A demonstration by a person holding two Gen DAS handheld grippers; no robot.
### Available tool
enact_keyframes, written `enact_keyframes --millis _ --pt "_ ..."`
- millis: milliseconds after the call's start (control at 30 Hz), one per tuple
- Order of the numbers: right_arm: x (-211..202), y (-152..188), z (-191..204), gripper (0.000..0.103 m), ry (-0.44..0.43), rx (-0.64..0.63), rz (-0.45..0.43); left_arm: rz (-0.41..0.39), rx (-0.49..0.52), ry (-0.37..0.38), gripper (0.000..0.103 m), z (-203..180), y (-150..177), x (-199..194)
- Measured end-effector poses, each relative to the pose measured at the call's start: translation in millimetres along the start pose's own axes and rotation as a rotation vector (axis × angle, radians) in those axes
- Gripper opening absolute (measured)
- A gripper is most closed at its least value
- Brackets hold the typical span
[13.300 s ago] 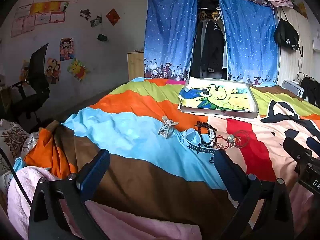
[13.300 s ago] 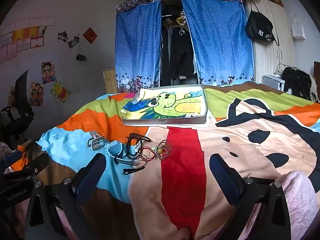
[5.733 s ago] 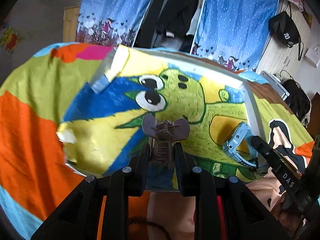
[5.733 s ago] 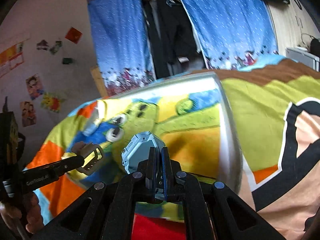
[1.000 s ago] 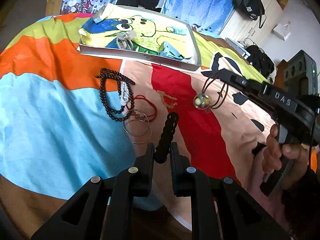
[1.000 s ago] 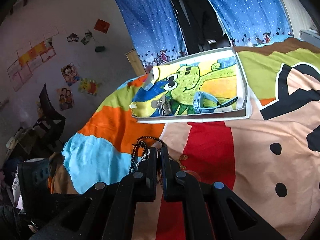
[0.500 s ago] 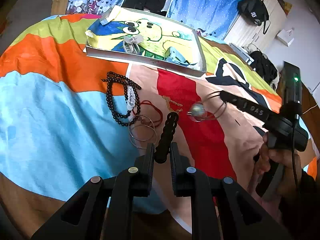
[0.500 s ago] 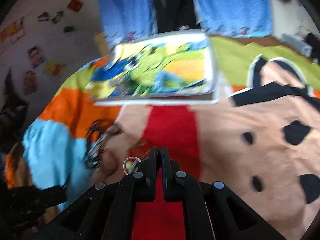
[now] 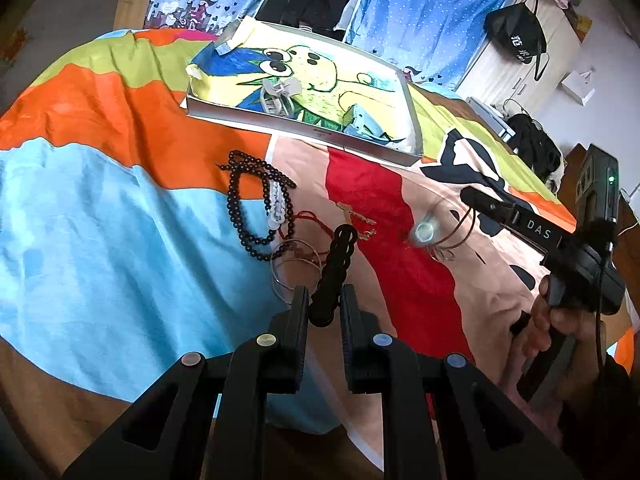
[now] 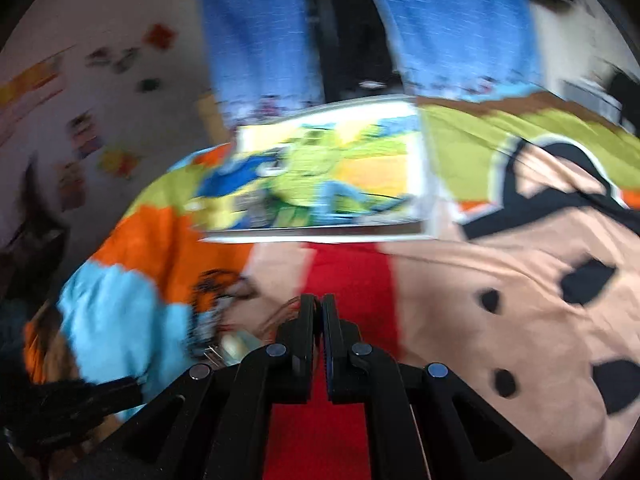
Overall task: Organize jewelry
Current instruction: 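Carry the hairpin with the left tool onto the tray while the right tool drops the earring there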
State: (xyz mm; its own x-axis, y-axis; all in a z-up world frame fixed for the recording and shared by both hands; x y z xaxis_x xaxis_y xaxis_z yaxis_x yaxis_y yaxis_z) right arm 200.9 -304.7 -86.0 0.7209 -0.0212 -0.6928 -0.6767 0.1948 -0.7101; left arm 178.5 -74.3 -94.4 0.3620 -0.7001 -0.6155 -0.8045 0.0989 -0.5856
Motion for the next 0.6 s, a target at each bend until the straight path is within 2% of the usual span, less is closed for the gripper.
enact_keyframes --millis 67,200,400,600 --pt "1.2 0.2 5.2 0.005 -0.051 -0.011 0.011 -0.004 -0.001 -0.004 0.012 1.5 -3.4 1.7" --pt "-6.9 -6.9 22.4 0.005 -0.132 -0.058 -0.027 -0.019 -0.007 -0.017 0.012 4.2 -19.2 5.1" --pt "-9.9 -32.5 29.6 0.005 -0.249 -0.022 -0.067 -0.097 -0.008 -0.004 0.012 3.8 -61.8 2.9" --pt "-8.4 -66.0 44.1 0.005 -0.287 -0.057 -0.134 -0.155 0.019 0.011 0.012 2.8 -108.4 6.8"
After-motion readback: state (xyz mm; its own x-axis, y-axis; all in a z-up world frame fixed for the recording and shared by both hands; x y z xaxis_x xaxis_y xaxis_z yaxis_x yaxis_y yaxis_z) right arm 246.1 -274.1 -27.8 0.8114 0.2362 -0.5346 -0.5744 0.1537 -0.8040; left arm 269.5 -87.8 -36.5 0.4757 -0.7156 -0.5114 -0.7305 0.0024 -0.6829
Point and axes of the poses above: each gripper's, at about its wrist camera, not at the fingertips, and x roughly the way its jaws point, z to its left, y to its underside, the point moved 3 cm from there along x, roughly the way its jaws point, and after that the axes turned 12 degrees about y, right-handed, at the moved point
